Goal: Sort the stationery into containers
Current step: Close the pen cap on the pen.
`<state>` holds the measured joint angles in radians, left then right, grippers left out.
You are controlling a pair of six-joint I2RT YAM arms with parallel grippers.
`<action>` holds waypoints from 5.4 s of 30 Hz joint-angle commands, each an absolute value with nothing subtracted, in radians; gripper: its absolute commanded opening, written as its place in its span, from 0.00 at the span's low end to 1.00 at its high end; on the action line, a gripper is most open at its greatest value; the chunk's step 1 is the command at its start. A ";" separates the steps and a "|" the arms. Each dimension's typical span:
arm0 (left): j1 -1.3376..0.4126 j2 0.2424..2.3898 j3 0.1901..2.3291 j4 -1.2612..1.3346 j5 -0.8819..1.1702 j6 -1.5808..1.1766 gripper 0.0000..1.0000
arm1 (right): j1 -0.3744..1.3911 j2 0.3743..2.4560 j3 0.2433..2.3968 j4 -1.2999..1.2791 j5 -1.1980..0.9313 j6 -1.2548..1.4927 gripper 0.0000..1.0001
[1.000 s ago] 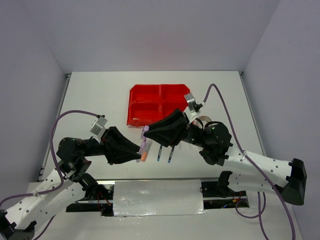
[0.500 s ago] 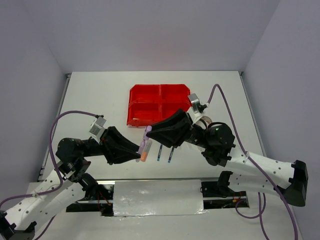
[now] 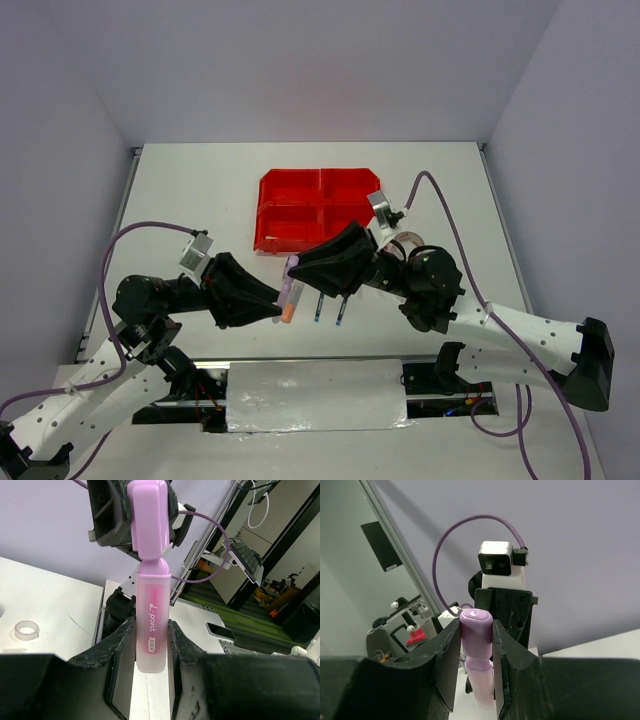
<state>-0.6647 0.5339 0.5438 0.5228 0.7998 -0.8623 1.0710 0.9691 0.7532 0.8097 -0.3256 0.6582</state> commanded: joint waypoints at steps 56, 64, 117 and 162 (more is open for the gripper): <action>-0.667 0.463 0.658 0.219 0.529 -0.531 0.00 | 1.164 0.974 0.845 0.534 -0.150 0.483 0.63; -0.667 0.453 0.652 0.287 0.580 -0.542 0.00 | 1.192 0.983 0.856 0.528 -0.143 0.471 0.65; -0.670 0.511 0.710 0.279 0.669 -0.541 0.00 | 1.250 1.026 0.890 0.549 -0.101 0.448 0.43; -0.669 0.584 0.689 0.454 0.945 -0.617 0.00 | 1.249 1.114 1.160 0.317 -0.301 0.255 0.63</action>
